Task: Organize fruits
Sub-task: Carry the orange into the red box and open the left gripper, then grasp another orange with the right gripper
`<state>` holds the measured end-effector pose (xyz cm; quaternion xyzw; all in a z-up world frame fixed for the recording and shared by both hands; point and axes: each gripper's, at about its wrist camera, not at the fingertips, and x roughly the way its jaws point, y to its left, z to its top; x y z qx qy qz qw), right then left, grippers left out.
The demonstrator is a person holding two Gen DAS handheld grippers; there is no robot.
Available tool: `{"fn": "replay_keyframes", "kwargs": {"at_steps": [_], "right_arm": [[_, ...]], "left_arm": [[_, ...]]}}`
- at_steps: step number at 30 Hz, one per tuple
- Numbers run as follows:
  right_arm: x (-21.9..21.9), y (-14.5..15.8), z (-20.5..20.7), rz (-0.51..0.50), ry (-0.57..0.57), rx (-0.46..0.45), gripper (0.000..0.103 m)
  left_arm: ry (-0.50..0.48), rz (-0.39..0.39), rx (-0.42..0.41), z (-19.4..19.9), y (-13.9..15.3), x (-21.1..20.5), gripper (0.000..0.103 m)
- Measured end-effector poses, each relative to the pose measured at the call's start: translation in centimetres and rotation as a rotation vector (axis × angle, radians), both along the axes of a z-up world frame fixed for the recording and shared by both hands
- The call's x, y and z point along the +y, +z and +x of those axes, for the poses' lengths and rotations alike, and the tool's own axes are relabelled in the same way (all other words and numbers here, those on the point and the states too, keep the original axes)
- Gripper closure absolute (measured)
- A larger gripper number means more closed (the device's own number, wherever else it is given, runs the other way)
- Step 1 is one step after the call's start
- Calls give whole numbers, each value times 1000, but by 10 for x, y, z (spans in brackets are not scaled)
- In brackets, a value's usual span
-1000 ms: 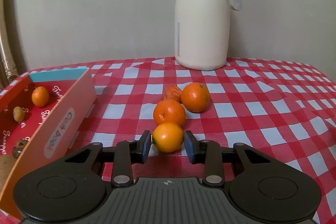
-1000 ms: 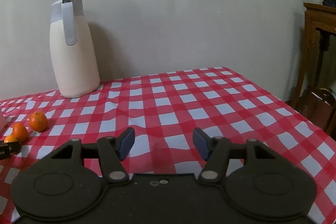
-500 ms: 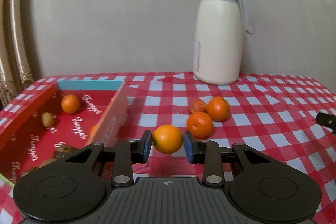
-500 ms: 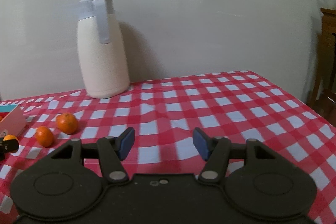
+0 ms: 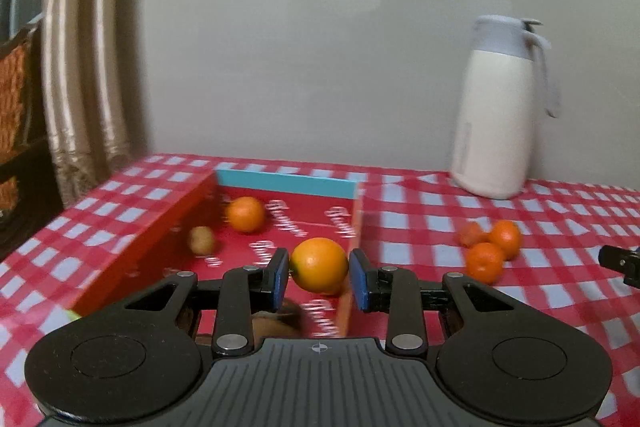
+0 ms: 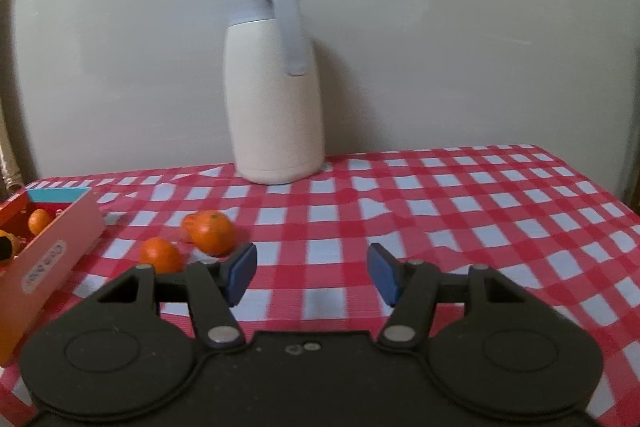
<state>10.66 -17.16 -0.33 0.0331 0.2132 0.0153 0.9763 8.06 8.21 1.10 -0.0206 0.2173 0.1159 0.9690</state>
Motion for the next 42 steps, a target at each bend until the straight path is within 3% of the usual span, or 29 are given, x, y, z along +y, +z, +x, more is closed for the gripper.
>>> {"fn": "replay_keyframes", "kwargs": {"at_steps": [12, 13, 17, 18, 28, 42], "right_arm": [[34, -1, 3, -11, 60, 3, 42], [34, -1, 4, -9, 60, 5, 42], [37, -2, 6, -9, 65, 10, 41], [38, -2, 6, -11, 68, 11, 41], [48, -5, 16, -17, 99, 15, 39], [97, -13, 45, -43, 191, 66, 46]], "left_arm": [[138, 8, 24, -10, -11, 56, 69], [143, 9, 22, -10, -11, 57, 67], [161, 32, -6, -14, -9, 56, 32], [164, 41, -16, -15, -8, 56, 30], [208, 52, -46, -22, -4, 69, 14], [340, 32, -58, -39, -8, 128, 6]]}}
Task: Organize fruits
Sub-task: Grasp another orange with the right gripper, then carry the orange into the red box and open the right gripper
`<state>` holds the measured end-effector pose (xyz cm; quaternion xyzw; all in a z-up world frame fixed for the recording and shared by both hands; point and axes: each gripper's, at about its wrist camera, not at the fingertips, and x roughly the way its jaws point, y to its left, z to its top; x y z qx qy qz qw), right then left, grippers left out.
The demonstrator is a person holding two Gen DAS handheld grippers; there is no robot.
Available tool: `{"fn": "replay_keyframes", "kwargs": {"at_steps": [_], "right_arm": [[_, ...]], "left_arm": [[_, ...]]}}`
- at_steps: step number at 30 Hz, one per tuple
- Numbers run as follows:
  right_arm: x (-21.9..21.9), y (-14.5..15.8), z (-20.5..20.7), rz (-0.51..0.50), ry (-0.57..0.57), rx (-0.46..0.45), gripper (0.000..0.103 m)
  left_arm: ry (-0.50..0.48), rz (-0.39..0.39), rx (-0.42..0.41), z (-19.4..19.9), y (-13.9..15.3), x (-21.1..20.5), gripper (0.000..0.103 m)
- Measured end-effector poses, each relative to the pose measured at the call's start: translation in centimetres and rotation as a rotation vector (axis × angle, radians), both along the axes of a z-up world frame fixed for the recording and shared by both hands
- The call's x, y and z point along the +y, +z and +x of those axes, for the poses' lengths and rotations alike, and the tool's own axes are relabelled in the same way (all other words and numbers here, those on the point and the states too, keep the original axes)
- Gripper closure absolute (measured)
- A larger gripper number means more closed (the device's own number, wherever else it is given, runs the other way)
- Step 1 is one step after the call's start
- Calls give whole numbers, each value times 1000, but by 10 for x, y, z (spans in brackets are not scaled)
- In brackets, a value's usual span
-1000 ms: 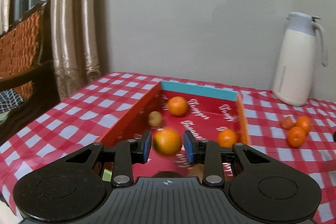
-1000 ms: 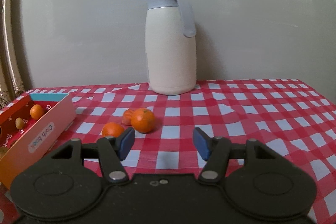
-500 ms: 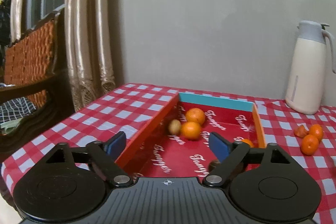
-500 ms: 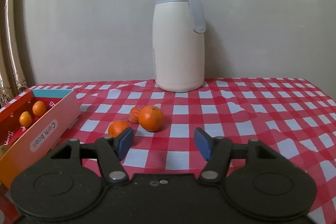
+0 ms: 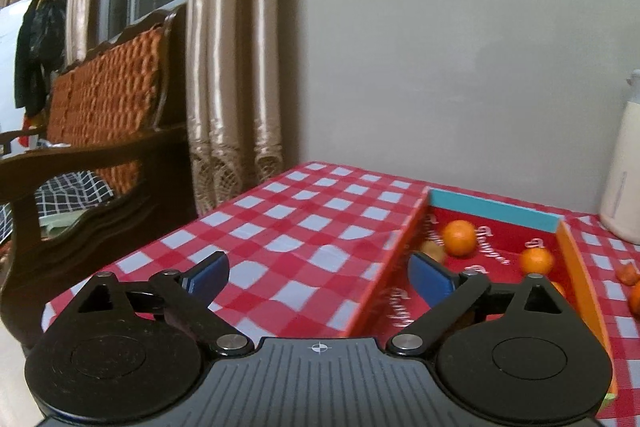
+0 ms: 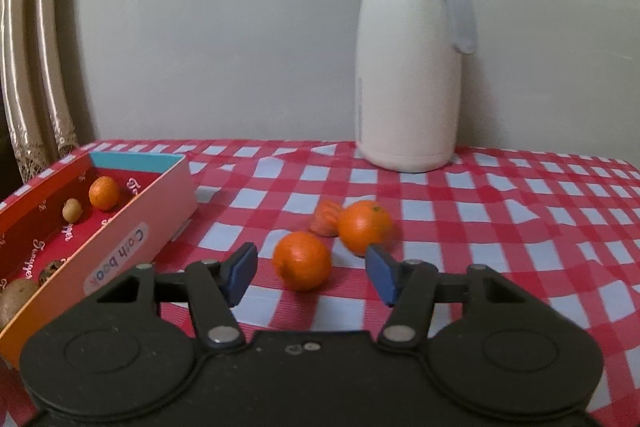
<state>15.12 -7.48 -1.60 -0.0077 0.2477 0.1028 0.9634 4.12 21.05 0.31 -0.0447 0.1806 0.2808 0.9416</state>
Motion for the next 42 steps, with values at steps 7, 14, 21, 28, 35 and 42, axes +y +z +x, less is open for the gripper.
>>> {"fn": "replay_keyframes", "kwargs": {"at_steps": [7, 14, 21, 28, 35, 42], "right_arm": [[13, -7, 13, -24, -1, 34, 52], [18, -13, 22, -58, -27, 53, 66], [23, -9, 19, -33, -23, 52, 67], [43, 17, -1, -9, 31, -10, 67], [70, 37, -21, 40, 110, -61, 67], [117, 37, -38, 39, 234, -64, 67]], "left_arm": [[48, -5, 15, -5, -5, 22, 0], [83, -16, 19, -16, -7, 43, 0], [98, -29, 14, -26, -6, 55, 0], [119, -19, 14, -40, 0, 65, 0], [165, -32, 6, -61, 5, 84, 0], [177, -35, 11, -69, 4, 93, 0]]}}
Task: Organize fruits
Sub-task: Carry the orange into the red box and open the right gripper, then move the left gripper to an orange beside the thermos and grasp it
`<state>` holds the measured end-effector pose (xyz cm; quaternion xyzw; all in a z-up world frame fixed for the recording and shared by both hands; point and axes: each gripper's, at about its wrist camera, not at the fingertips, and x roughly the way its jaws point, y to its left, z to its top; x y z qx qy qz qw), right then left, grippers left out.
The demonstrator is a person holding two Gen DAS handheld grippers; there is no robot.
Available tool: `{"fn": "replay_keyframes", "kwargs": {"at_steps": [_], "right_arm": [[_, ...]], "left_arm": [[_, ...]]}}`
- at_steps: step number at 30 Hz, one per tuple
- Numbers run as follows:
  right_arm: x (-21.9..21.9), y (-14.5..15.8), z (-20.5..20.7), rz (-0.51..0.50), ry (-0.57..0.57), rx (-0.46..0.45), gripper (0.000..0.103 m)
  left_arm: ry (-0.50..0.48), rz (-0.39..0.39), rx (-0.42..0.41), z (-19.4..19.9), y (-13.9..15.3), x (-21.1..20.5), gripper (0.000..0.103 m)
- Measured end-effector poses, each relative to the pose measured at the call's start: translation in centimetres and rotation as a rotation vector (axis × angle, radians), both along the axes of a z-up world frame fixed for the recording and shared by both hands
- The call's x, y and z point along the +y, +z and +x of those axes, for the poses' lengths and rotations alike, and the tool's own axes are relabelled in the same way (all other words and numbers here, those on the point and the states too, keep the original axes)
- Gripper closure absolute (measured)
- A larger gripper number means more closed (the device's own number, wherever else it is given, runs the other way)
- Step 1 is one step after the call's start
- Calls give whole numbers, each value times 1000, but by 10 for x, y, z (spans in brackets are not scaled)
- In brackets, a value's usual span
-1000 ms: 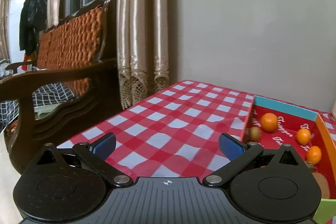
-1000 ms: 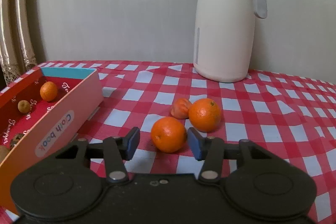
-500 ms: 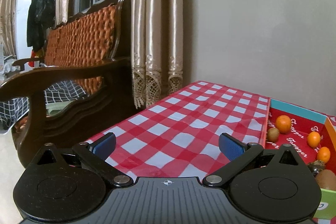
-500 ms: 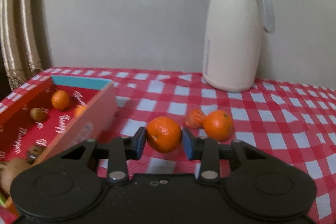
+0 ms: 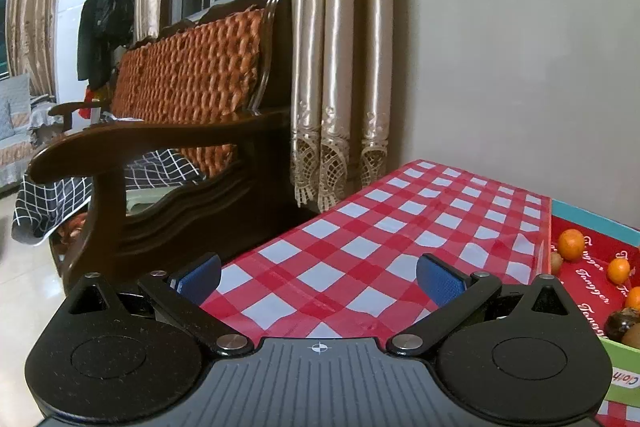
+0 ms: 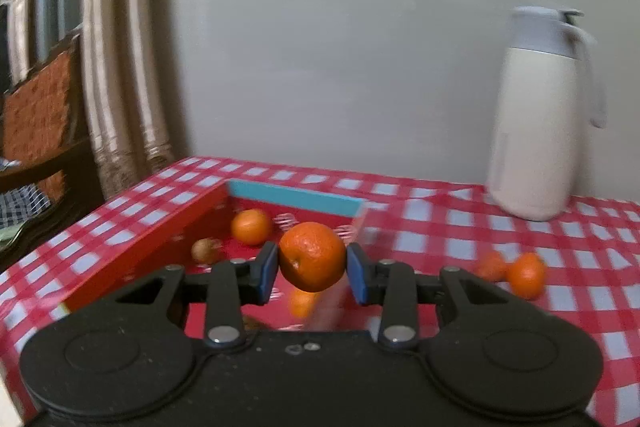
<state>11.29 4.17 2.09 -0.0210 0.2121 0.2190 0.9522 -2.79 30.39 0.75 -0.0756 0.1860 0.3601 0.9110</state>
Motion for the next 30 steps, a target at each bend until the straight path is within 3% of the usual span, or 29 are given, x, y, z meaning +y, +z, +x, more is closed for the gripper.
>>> {"fn": "replay_keyframes", "kwargs": {"at_steps": [8, 12, 15, 17, 21, 24, 30], "right_arm": [[40, -12, -9, -41, 137, 23, 66], [36, -9, -18, -51, 147, -20, 62], [14, -6, -15, -18, 99, -37, 49], [-3, -8, -12, -19, 49, -46, 28], [-40, -4, -6, -2, -23, -38, 29], [-71, -3, -2, 33, -91, -38, 22], [-130, -13, 14, 88, -237, 30, 21]], "left_arm": [[-23, 8, 6, 6, 0, -8, 0], [-43, 8, 5, 12, 2, -19, 0], [-68, 17, 5, 20, 4, -34, 0], [-91, 23, 6, 26, 6, -47, 0], [-135, 36, -3, 39, 10, -73, 0], [-174, 49, 1, 49, 13, -94, 0], [-247, 55, -3, 70, 15, -133, 0]]}}
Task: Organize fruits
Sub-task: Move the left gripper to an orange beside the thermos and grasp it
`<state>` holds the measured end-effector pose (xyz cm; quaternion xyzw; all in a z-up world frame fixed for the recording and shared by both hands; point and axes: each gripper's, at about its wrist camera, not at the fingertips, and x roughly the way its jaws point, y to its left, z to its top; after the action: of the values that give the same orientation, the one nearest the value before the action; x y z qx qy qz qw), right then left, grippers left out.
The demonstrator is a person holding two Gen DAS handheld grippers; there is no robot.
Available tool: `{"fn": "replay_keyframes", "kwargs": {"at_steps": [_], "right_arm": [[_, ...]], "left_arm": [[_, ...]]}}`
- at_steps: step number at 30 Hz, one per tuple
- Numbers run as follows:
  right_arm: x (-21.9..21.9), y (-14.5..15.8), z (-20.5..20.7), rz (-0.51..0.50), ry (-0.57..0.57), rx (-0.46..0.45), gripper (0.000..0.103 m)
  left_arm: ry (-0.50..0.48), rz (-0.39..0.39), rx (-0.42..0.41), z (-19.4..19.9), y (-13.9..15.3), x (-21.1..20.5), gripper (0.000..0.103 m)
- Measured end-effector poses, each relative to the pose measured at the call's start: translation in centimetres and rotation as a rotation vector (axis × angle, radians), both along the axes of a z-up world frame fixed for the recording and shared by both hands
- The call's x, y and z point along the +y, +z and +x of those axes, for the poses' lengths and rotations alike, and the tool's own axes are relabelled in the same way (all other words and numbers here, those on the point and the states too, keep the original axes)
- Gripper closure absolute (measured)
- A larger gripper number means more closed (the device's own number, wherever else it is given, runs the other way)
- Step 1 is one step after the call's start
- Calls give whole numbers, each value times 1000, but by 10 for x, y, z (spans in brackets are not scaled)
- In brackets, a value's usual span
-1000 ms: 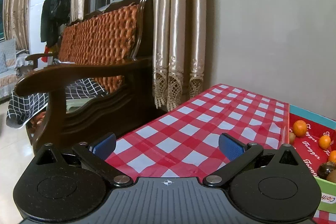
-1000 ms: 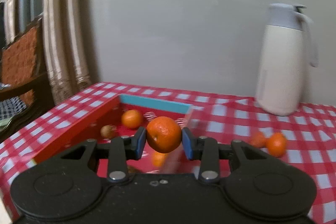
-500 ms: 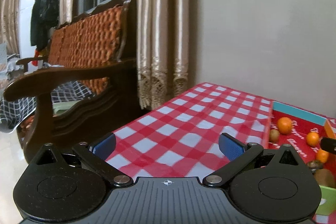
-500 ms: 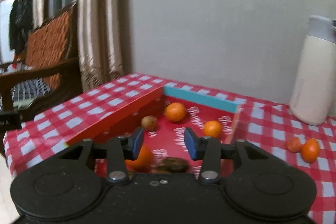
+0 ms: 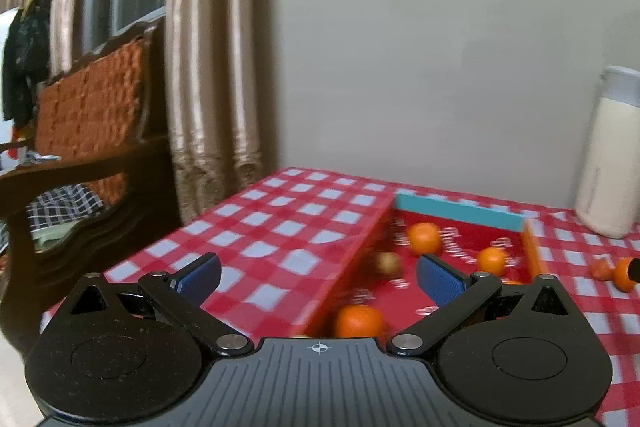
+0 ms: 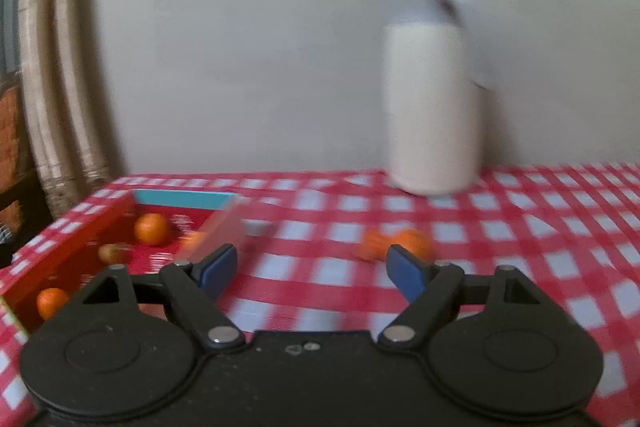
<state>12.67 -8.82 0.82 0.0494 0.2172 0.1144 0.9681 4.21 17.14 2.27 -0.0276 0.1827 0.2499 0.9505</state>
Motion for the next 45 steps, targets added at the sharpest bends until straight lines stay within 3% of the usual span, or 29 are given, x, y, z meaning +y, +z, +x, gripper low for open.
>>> {"fn": "replay_keyframes", "kwargs": {"at_steps": [4, 11, 20, 30, 32, 39, 41, 45], "right_arm": [[-36, -1, 1, 11, -77, 11, 21], [-88, -4, -4, -62, -183, -3, 20], [-149, -8, -4, -61, -311, 4, 20], [-200, -14, -2, -50, -420, 8, 20], [-210, -16, -1, -46, -444, 14, 20], [-230, -19, 3, -35, -484, 20, 20], [-233, -20, 4, -39, -486, 22, 20], [-239, -23, 9, -33, -494, 33, 20]], "left_arm": [[-66, -13, -6, 17, 0, -29, 0], [-216, 13, -13, 44, 1, -98, 0], [-357, 13, 29, 74, -8, -165, 1], [-442, 54, 90, 111, -25, -232, 2], [-453, 42, 104, 120, -28, -241, 11], [-458, 23, 148, 148, -40, -266, 23], [-455, 18, 169, 155, -44, -269, 34], [-439, 2, 188, 166, -49, -269, 39]]}}
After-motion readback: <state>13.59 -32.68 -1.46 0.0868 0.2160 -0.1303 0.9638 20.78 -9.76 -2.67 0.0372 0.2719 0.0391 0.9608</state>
